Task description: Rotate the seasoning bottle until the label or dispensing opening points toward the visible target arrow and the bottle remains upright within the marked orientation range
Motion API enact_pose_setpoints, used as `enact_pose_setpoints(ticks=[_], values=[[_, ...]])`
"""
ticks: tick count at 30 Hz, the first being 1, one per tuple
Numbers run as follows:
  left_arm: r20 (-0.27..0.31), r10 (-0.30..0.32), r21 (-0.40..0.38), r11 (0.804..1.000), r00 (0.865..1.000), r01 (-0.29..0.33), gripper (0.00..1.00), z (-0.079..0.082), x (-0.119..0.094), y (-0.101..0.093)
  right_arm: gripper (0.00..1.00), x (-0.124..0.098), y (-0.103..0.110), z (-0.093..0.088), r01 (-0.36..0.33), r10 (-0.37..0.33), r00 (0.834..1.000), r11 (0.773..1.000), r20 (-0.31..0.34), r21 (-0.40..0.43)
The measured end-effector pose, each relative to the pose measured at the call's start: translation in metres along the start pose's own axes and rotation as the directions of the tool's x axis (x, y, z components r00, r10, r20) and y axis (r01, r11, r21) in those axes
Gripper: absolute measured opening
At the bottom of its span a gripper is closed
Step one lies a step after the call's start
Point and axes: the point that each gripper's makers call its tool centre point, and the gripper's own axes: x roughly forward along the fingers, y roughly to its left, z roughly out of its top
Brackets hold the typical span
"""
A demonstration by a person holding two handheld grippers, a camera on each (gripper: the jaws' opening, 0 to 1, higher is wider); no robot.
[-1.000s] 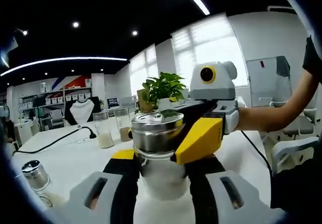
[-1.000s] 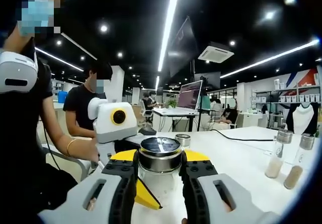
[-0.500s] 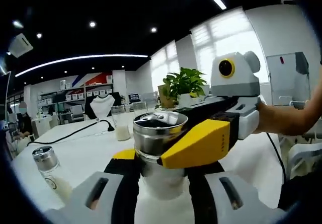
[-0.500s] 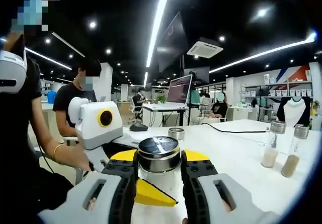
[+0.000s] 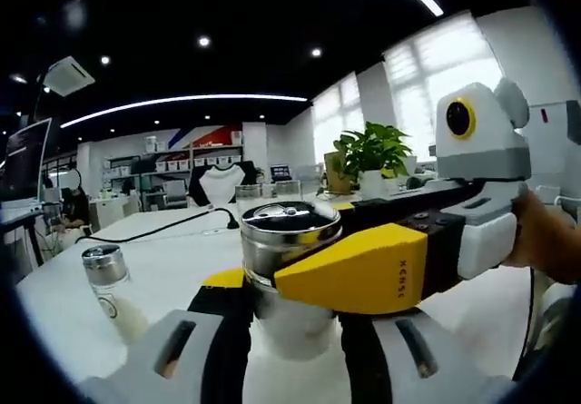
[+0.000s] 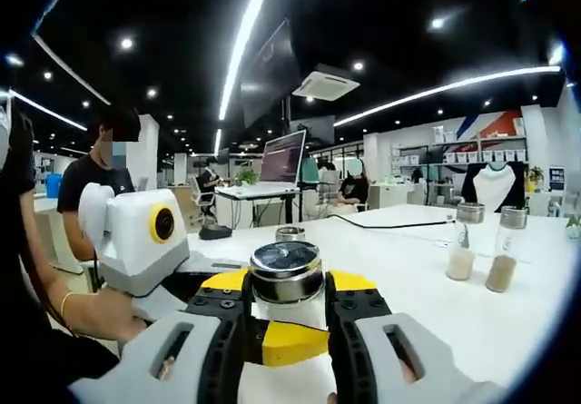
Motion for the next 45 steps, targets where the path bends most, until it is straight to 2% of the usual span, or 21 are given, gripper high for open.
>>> enact_pose_setpoints(ticks=[5,11,13,18,20,21,28,38,45], values=[[0.016,0.042,0.009,0.999,0.999,-0.042,0.38,0.001,-0.002,0.001,0.29,-0.003,-0.001,0.000,0.061,-0.062,0.998,0.998,0.021,0.033],[0.015,0.093,0.019,0.996,0.996,-0.093,0.38,0.002,-0.001,0.005,0.29,-0.002,-0.002,0.000,0.157,-0.159,0.987,0.987,0.025,0.042],[0.018,0.148,0.055,0.987,0.989,-0.148,0.38,0.001,-0.002,0.011,0.29,0.000,-0.001,0.000,0.172,-0.175,0.984,0.983,0.037,0.058],[0.012,0.186,0.031,0.982,0.983,-0.186,0.37,-0.003,-0.005,0.015,0.29,0.005,-0.001,-0.002,0.211,-0.216,0.975,0.973,0.045,0.093],[0.044,0.227,0.033,0.973,0.973,-0.229,0.37,0.000,-0.007,0.021,0.28,0.006,0.001,-0.002,0.222,-0.227,0.973,0.970,0.044,0.101],[0.036,0.218,0.034,0.975,0.975,-0.219,0.37,-0.002,-0.007,0.020,0.28,0.008,0.001,-0.001,0.227,-0.231,0.972,0.970,0.039,0.089],[0.034,0.265,0.101,0.958,0.964,-0.267,0.38,-0.002,-0.009,0.028,0.28,0.013,-0.002,0.000,0.235,-0.237,0.971,0.967,0.012,0.103],[0.036,0.307,0.104,0.945,0.951,-0.309,0.38,-0.005,-0.012,0.028,0.29,0.016,-0.003,-0.004,0.282,-0.284,0.959,0.950,-0.009,0.130],[0.028,0.303,0.089,0.948,0.953,-0.304,0.38,-0.008,-0.015,0.026,0.29,0.014,-0.001,-0.007,0.300,-0.303,0.953,0.944,0.001,0.136]])
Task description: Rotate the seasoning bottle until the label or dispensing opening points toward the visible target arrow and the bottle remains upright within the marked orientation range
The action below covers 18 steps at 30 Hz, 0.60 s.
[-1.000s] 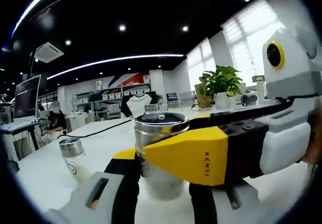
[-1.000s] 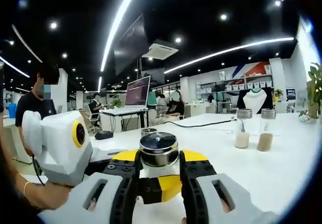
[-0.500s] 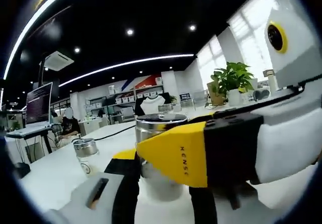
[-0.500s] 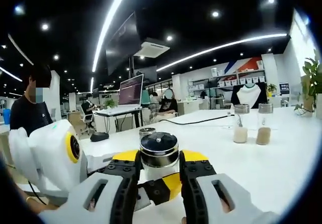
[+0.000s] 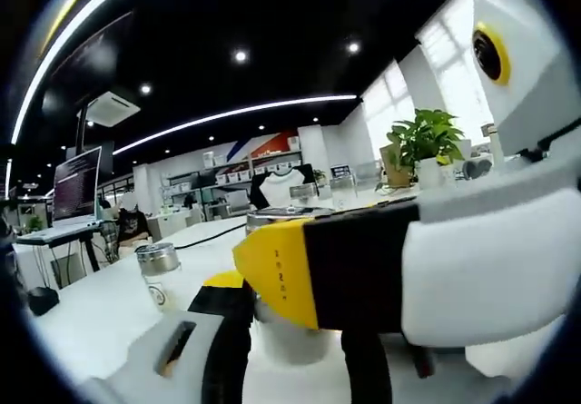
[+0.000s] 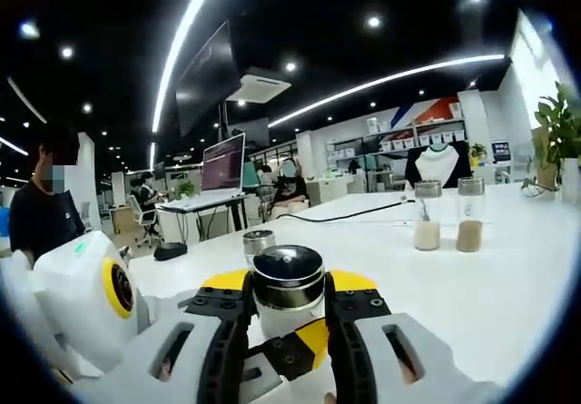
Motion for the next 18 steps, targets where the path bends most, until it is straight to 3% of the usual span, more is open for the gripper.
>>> enact_pose_setpoints(ticks=[5,7,14,18], values=[[0.003,-0.019,-0.001,1.000,1.000,0.019,0.38,0.001,-0.002,-0.002,0.28,-0.002,0.000,0.002,-0.008,0.008,1.000,1.000,0.023,-0.013],[0.007,-0.104,-0.001,0.995,0.995,0.104,0.38,0.002,0.000,-0.012,0.28,-0.005,-0.006,0.003,-0.002,0.003,1.000,1.000,0.027,-0.018],[-0.020,-0.143,0.041,0.989,0.989,0.144,0.38,0.001,-0.001,-0.014,0.27,-0.007,-0.008,0.002,-0.034,0.035,0.998,0.999,0.046,-0.029],[-0.040,-0.218,0.091,0.971,0.975,0.221,0.39,0.000,0.002,-0.019,0.27,-0.006,-0.014,0.002,-0.066,0.066,0.997,0.998,0.041,-0.013]])
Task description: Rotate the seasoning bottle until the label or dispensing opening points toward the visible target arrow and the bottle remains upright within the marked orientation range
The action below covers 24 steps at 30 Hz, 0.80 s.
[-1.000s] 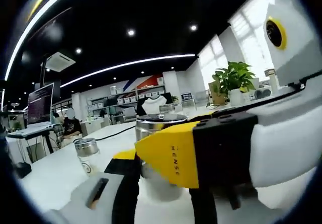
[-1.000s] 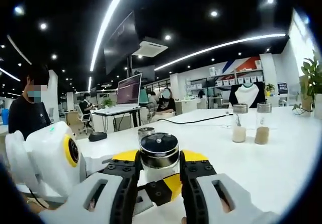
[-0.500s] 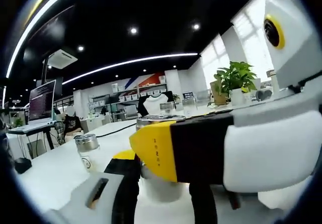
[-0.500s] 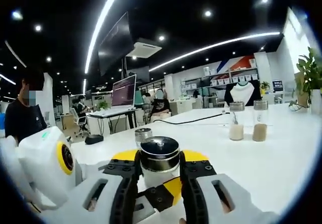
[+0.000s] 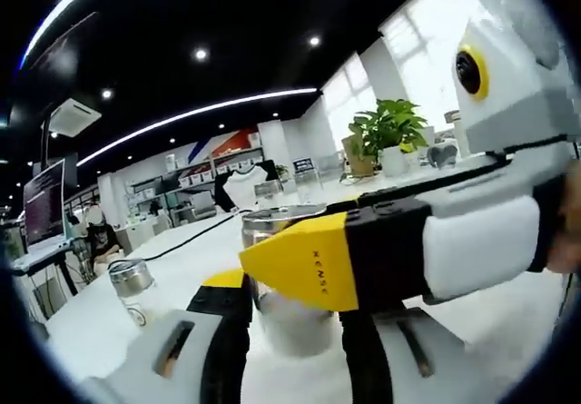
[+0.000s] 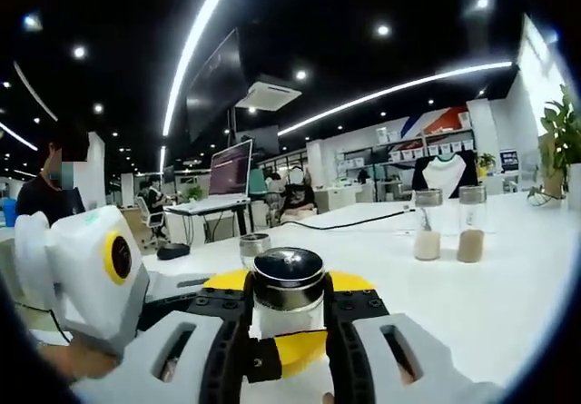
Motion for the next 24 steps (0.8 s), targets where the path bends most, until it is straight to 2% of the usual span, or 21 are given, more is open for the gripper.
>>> enact_pose_setpoints(ticks=[4,9,13,17,20,23,24], values=[[0.026,-0.076,0.051,0.996,0.997,0.074,0.39,0.007,0.000,-0.004,0.27,-0.001,-0.002,0.005,-0.018,0.018,1.000,1.000,0.015,-0.002],[0.051,-0.151,0.043,0.988,0.987,0.149,0.39,0.013,-0.003,-0.004,0.27,-0.003,-0.006,0.009,-0.048,0.048,0.999,0.999,0.026,-0.008],[0.056,-0.218,-0.004,0.976,0.974,0.219,0.40,0.012,-0.004,-0.006,0.27,-0.004,-0.009,0.011,-0.061,0.062,0.998,0.998,0.025,-0.026],[0.048,-0.252,-0.043,0.966,0.967,0.254,0.44,0.007,-0.005,-0.003,0.27,-0.007,-0.008,0.013,-0.095,0.096,0.995,0.995,0.021,-0.036],[0.047,-0.278,-0.046,0.959,0.959,0.280,0.43,0.007,-0.005,-0.005,0.27,-0.006,-0.007,0.011,-0.119,0.119,0.993,0.992,0.001,-0.038],[0.066,-0.330,-0.051,0.941,0.942,0.334,0.43,0.010,-0.007,-0.009,0.27,-0.006,-0.007,0.012,-0.138,0.138,0.990,0.989,-0.007,-0.058],[0.065,-0.332,-0.041,0.941,0.941,0.335,0.43,0.010,-0.007,-0.009,0.27,-0.006,-0.007,0.012,-0.146,0.146,0.989,0.988,-0.007,-0.057]])
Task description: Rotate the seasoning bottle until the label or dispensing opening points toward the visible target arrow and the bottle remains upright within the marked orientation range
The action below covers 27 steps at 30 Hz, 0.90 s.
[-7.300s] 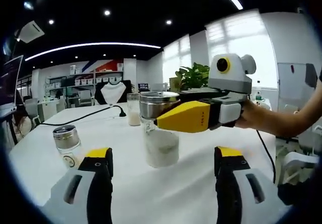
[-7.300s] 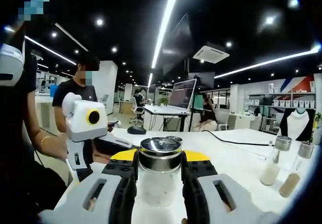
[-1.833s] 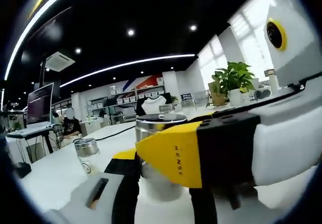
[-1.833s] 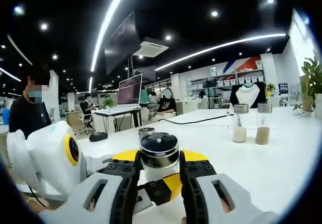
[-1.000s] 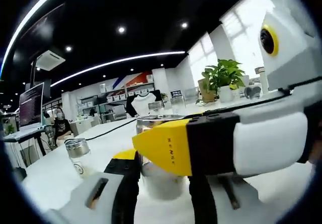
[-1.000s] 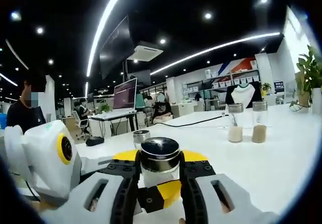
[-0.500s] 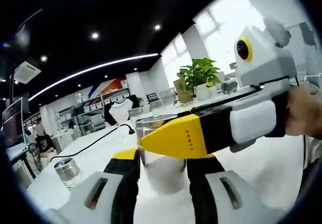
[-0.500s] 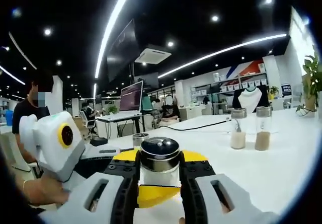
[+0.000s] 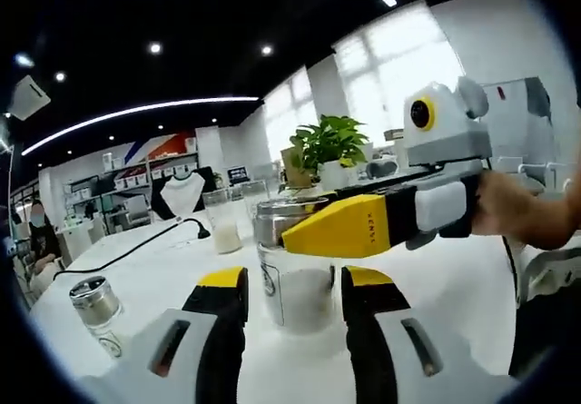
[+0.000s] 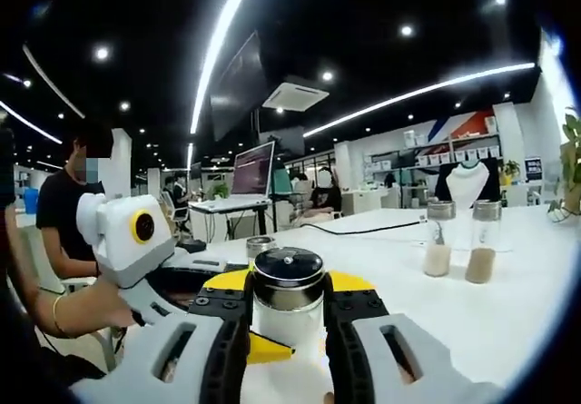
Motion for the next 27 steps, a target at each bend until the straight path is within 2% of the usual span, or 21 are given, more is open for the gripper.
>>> enact_pose_setpoints(ticks=[2,4,8,14,16,17,22,27], values=[[0.006,0.038,0.059,0.998,0.999,-0.038,0.46,0.002,-0.001,0.006,0.27,-0.001,0.002,0.002,-0.033,0.033,0.999,0.999,0.008,-0.007],[0.001,-0.003,0.075,0.997,1.000,0.003,0.44,0.003,0.001,0.002,0.27,0.000,0.003,0.002,-0.068,0.068,0.998,0.998,0.000,-0.012],[-0.008,-0.025,0.110,0.994,1.000,0.026,0.43,0.004,0.002,0.000,0.27,0.001,0.005,0.000,-0.112,0.111,0.994,0.993,-0.016,-0.030],[0.008,-0.065,0.066,0.996,0.998,0.064,0.43,0.004,0.003,-0.004,0.27,0.001,0.004,-0.003,-0.175,0.174,0.984,0.984,-0.024,-0.028],[-0.002,-0.056,0.061,0.997,0.998,0.056,0.42,0.002,0.003,-0.003,0.27,0.000,0.005,-0.003,-0.197,0.196,0.980,0.980,-0.025,-0.040],[-0.017,-0.039,0.083,0.996,0.999,0.041,0.42,0.000,0.003,0.000,0.27,0.000,0.005,-0.003,-0.204,0.203,0.979,0.978,-0.026,-0.041],[-0.003,-0.047,0.063,0.997,0.999,0.047,0.42,0.002,0.002,0.000,0.27,0.001,0.001,-0.007,-0.263,0.262,0.964,0.964,-0.037,-0.031],[0.011,-0.085,0.038,0.996,0.996,0.085,0.42,0.002,-0.001,-0.002,0.27,0.000,0.004,-0.012,-0.324,0.321,0.946,0.945,-0.054,-0.054]])
